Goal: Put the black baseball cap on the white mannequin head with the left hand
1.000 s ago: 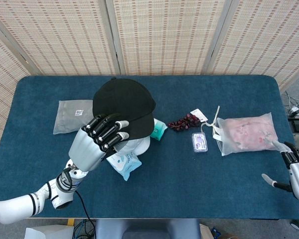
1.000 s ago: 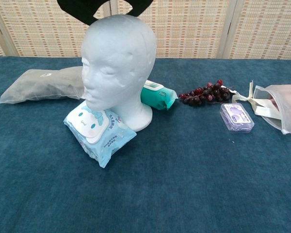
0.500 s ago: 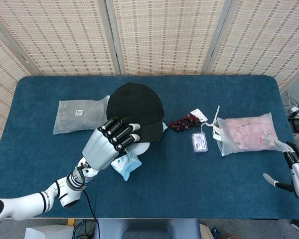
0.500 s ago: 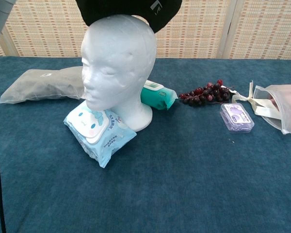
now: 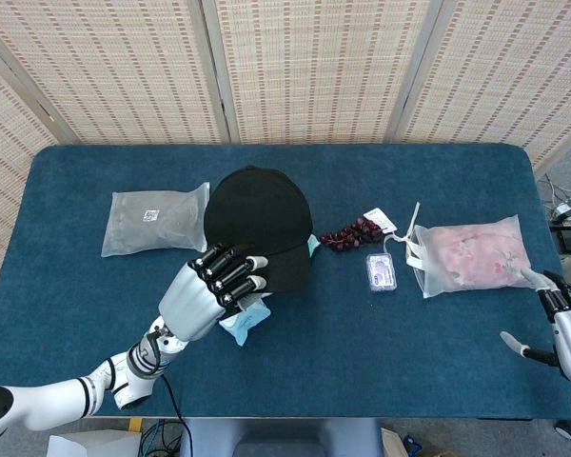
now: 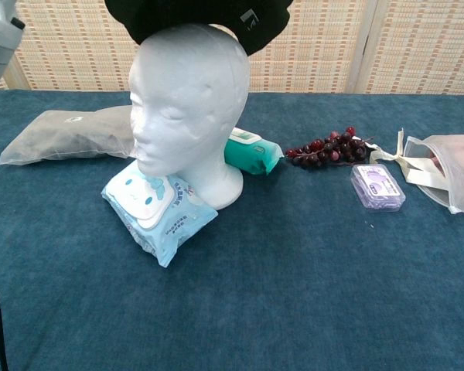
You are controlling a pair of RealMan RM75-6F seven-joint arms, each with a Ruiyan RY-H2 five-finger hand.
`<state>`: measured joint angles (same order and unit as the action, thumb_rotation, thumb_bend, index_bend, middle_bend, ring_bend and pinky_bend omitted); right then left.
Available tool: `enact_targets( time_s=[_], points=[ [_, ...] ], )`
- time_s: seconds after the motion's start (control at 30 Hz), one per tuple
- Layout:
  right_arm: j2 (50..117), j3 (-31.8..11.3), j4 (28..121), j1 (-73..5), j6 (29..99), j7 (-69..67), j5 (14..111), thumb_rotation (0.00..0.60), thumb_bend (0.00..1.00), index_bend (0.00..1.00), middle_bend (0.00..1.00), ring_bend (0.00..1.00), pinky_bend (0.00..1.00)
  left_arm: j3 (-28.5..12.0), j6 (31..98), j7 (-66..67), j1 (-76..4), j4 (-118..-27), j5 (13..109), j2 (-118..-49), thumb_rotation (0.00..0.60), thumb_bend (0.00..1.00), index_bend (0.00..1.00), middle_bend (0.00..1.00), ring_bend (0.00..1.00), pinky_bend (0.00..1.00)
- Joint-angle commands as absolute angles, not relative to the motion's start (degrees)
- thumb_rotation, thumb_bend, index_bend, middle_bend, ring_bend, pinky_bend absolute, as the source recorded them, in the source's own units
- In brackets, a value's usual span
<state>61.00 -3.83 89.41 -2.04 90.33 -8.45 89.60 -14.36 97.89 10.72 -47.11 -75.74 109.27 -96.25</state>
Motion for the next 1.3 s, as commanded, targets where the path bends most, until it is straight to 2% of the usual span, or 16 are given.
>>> enact_targets(
  time_s=[0.03,0.73,1.3],
  points=[
    [60.98,-3.84,89.41,-2.01,90.39,-8.57,89.62,0.600,0.00,0.10,0.22,0.13,0.42,-14.29,97.28,10.00,-47.00,-75.52,108.40,-96.53,0.600,0.38,0.81,0.45,0.31,0.44],
    [60.90,-3.94,89.43,-2.12,90.08,-8.60,89.33,0.600,0.00,0.10,0.22,0.13,0.42,-12.10,98.27,6.98,-45.00,-70.76,106.80,-99.46,0.600,0.38,0.81,0.45,0.31,0.44],
    [61.07,-4.00,89.64,-2.28,89.72,-7.73,89.12,0.600,0.00,0.10,0.22,0.13,0.42,-10.40,105.70,2.35,-40.68,-63.69,106.69,-103.64,0.600,0.38,0.81,0.45,0.31,0.44]
  ],
)
